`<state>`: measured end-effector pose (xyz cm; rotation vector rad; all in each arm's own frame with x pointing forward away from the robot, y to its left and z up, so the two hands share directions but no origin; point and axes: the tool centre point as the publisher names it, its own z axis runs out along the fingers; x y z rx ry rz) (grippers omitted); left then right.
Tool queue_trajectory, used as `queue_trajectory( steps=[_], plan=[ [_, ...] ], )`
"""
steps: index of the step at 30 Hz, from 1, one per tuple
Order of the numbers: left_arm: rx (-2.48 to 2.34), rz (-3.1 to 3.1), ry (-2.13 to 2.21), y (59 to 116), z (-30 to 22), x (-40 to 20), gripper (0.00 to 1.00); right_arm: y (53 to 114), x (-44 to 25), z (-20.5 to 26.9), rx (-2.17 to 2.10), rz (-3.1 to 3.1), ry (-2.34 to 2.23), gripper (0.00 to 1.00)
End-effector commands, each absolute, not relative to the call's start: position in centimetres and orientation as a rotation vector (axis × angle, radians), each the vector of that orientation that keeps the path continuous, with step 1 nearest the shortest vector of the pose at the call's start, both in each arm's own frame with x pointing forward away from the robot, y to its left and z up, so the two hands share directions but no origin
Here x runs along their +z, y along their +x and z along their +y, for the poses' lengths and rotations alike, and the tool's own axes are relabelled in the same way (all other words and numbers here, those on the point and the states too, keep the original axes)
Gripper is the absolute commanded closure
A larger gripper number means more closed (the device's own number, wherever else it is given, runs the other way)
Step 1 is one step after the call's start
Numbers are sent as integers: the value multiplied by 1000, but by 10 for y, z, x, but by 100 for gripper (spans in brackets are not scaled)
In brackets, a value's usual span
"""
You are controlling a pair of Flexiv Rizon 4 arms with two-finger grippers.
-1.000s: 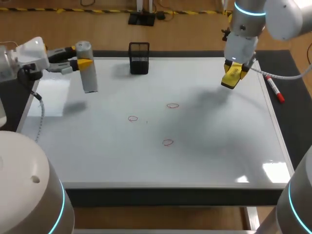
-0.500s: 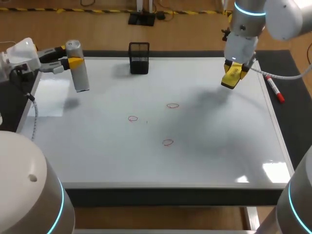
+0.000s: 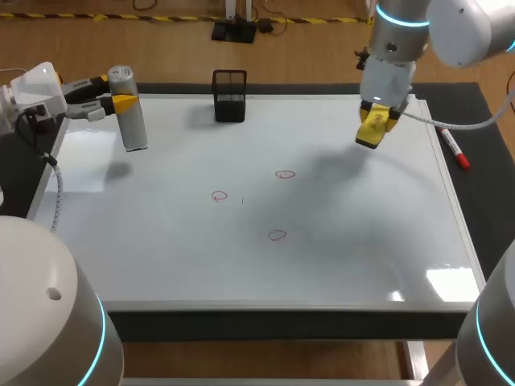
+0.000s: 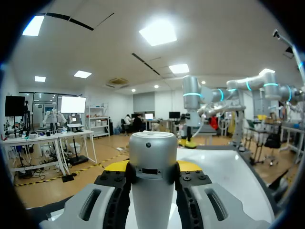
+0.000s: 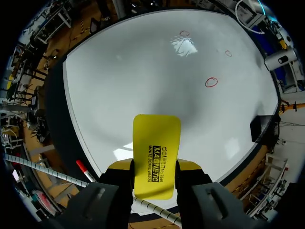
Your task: Pick up the inspection probe, press it on each red-marked spot on the whiteboard one by one, put down the probe, pick up the eraser, and wipe off all the red marks.
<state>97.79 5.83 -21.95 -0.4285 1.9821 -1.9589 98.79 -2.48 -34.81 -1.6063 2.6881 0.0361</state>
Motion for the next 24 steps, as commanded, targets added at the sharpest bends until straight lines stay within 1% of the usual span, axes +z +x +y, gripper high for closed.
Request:
queue_trajectory(
  steps=[1,24],
  plan=[
    [-1960,1983,-429,978,59,-218,100,977,-343,9,-13,2664,-1670,100],
    [-1960,1983,-429,978,59,-218,100,907,-347,210,-6,2336,-2116,100]
  ],
)
